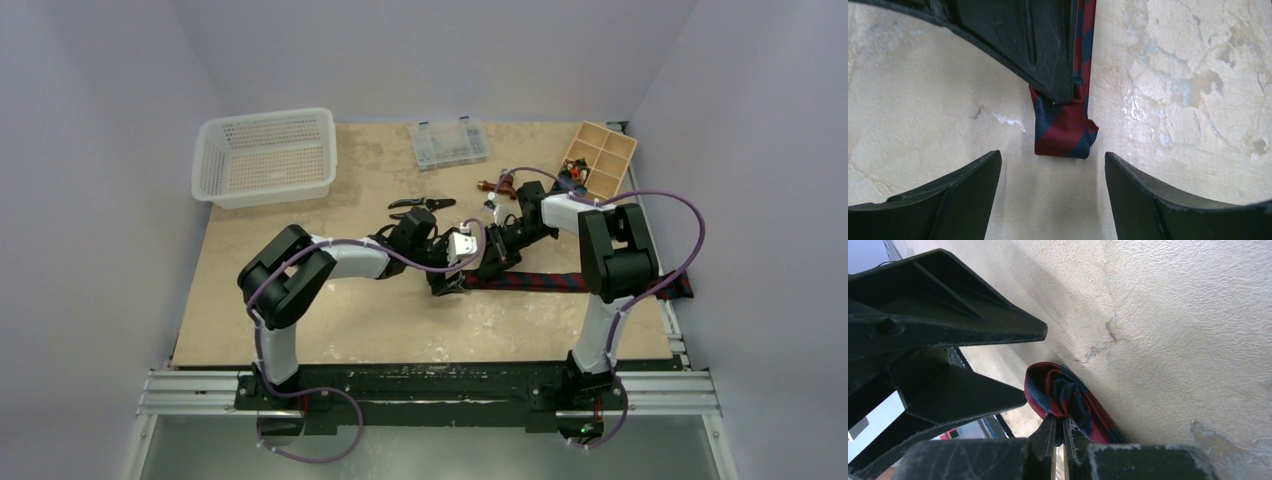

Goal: Roll the ties
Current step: Roll the tie at the center of the board.

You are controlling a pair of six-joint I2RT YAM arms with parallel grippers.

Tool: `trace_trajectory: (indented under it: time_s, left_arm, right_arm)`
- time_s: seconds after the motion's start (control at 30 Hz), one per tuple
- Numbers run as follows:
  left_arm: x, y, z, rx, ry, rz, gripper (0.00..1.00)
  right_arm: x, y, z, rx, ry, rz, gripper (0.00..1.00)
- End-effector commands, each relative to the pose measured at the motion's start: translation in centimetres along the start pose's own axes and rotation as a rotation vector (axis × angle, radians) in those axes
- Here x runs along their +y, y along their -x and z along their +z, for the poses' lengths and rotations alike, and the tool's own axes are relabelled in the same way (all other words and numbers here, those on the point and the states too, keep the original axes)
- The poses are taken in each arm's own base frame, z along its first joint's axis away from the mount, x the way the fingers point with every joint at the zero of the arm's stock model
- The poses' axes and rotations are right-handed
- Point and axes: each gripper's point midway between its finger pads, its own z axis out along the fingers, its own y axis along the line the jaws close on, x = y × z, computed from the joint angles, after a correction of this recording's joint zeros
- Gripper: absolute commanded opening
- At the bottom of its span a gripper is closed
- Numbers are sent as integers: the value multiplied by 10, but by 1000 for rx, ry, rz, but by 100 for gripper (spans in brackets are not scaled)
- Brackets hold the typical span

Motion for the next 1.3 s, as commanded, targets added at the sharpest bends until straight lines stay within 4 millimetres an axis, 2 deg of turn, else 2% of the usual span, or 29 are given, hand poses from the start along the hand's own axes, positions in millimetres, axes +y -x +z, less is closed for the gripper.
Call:
trace_trajectory:
  time_s: [0.0, 0.07, 0.13, 0.23, 0.37, 0.5, 0.57, 0.67, 0.7, 0.8, 0.83, 0.93, 1.13, 1.17, 1.27]
  left_arm:
    - [-5, 30, -1, -86, -21, 54, 77]
    - [-10, 25, 5, -72, -35, 77, 81]
    - [-13, 21, 13, -54, -49, 97, 90]
    - [-8, 14, 24, -27, -34, 98, 90]
    - [-3, 7, 30, 13, -26, 92, 71]
    - [-2, -2, 26, 42, -13, 103, 40]
    - [-2, -5, 23, 53, -5, 104, 28]
    - [-8, -7, 18, 54, -19, 102, 17]
    - [-10, -6, 17, 51, -25, 104, 19]
    - [-15, 2, 17, 23, -45, 91, 49]
    - [-16, 5, 18, 9, -48, 83, 55]
    - [-17, 15, 25, -16, -46, 74, 66]
    - [-2, 23, 48, -5, 20, 33, 69]
    - [0, 21, 50, 11, 25, 26, 66]
    - [2, 10, 51, 49, 40, 14, 49]
  right_arm:
    - [0, 2, -1, -14, 4, -31, 0]
    - [3, 2, -2, -18, 14, -34, 0]
    - [5, 2, -2, -21, 23, -39, 0]
    - [6, 1, -2, -20, 34, -38, 0]
    - [10, 2, -4, -25, 44, -42, 0]
    - [16, 4, -6, -32, 63, -49, 0]
    - [19, 4, -8, -33, 70, -55, 0]
    - [19, 3, -8, -30, 67, -64, 0]
    - [18, 2, -8, -28, 65, -62, 0]
    - [17, 2, -6, -28, 69, -59, 0]
    - [17, 2, -6, -30, 70, -58, 0]
    - [18, 4, -6, -34, 74, -56, 0]
    - [21, 5, -7, -38, 89, -62, 0]
    - [22, 5, -7, -38, 92, -64, 0]
    - [26, 5, -9, -41, 105, -69, 0]
